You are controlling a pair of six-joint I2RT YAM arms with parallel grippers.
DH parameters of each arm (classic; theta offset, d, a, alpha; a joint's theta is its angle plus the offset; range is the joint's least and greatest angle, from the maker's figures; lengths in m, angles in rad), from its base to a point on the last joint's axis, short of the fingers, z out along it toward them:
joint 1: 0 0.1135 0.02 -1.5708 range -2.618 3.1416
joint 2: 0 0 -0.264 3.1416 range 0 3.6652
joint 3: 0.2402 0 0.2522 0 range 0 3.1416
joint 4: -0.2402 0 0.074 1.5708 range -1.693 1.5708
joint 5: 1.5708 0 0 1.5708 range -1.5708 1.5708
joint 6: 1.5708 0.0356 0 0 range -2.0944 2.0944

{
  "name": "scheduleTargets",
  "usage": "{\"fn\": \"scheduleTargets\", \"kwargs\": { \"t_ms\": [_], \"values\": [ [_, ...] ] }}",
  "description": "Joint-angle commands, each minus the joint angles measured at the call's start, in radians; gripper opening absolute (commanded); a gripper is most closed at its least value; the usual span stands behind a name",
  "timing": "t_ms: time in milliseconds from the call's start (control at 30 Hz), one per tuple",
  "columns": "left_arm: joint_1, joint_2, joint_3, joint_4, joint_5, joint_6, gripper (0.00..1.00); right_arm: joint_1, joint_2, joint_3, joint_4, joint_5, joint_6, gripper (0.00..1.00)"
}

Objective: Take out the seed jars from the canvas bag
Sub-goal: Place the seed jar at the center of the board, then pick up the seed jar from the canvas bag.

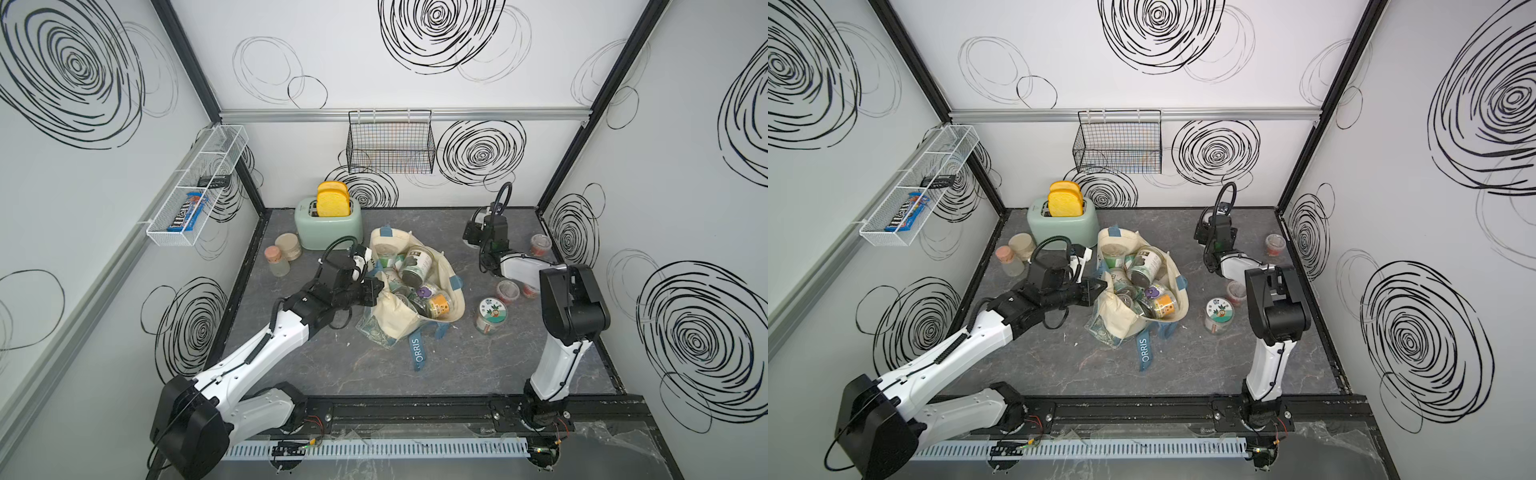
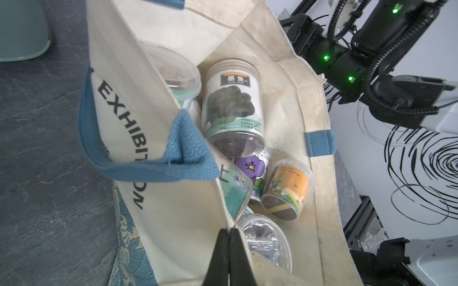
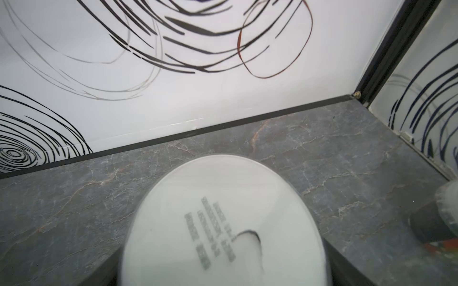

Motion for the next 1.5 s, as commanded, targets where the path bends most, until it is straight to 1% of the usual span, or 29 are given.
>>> {"fn": "scheduleTargets", "kwargs": {
  "t_ms": [0,200,267,300,333,367,500,633,800,933,967,1000,1100,1133,1233,1333,1400,1467],
  "values": [
    [0.005,0.025,-0.009,-0.052,0.020,0.010,0.00,0.002,0.029,0.019,0.066,0.024,0.067,0.77],
    [0.008,0.025,-0.009,-0.054,0.021,0.013,0.00,0.011,0.079,0.043,0.011,0.046,0.078,0.80],
    [0.008,0.027,-0.010,-0.052,0.021,0.011,0.00,0.013,0.086,0.050,-0.013,0.047,0.077,0.87],
    [0.007,0.027,-0.012,-0.049,0.021,0.010,0.00,0.014,0.089,0.054,-0.028,0.041,0.077,0.93],
    [0.007,0.027,-0.012,-0.047,0.021,0.009,0.00,0.015,0.090,0.059,-0.048,0.041,0.077,1.00],
    [0.008,0.028,-0.013,-0.045,0.023,0.009,0.00,0.018,0.092,0.064,-0.065,0.041,0.076,0.98],
    [0.006,0.027,-0.007,-0.053,0.021,0.010,0.00,0.025,0.070,0.082,-0.128,0.048,0.072,0.97],
    [0.006,0.018,-0.005,-0.066,0.015,0.012,0.00,0.025,-0.020,0.088,-0.190,0.034,0.056,0.97],
    [0.006,-0.002,-0.026,-0.073,0.004,0.011,0.00,0.024,-0.192,0.102,-0.366,-0.006,0.026,0.97],
    [0.005,-0.016,-0.046,-0.079,-0.002,0.012,0.00,0.028,-0.382,0.051,-0.471,-0.116,-0.001,0.97],
    [0.004,-0.021,-0.048,-0.081,-0.004,0.011,0.00,0.029,-0.429,0.036,-0.492,-0.172,-0.009,0.97],
    [0.001,-0.027,-0.051,-0.086,-0.008,0.010,0.00,0.031,-0.490,0.011,-0.507,-0.256,-0.025,0.97],
    [-0.007,-0.039,-0.054,-0.090,-0.015,0.006,0.00,0.073,-0.652,-0.056,-0.547,-0.431,0.050,0.97],
    [-0.012,-0.039,-0.055,-0.090,-0.018,0.004,0.00,0.100,-0.684,-0.061,-0.564,-0.465,0.071,0.97],
    [-0.031,-0.031,-0.048,-0.094,-0.028,0.004,0.00,0.241,-0.733,-0.042,-0.665,-0.516,0.155,0.97],
    [-0.048,-0.025,-0.041,-0.096,-0.038,0.004,0.00,0.336,-0.744,-0.075,-0.649,-0.624,0.312,0.98],
    [-0.055,-0.028,-0.036,-0.099,-0.044,0.002,0.00,0.375,-0.746,-0.107,-0.633,-0.630,0.403,0.99],
    [-0.063,-0.033,-0.033,-0.100,-0.047,-0.002,0.00,0.389,-0.738,-0.128,-0.639,-0.612,0.463,0.99]
  ]
}}
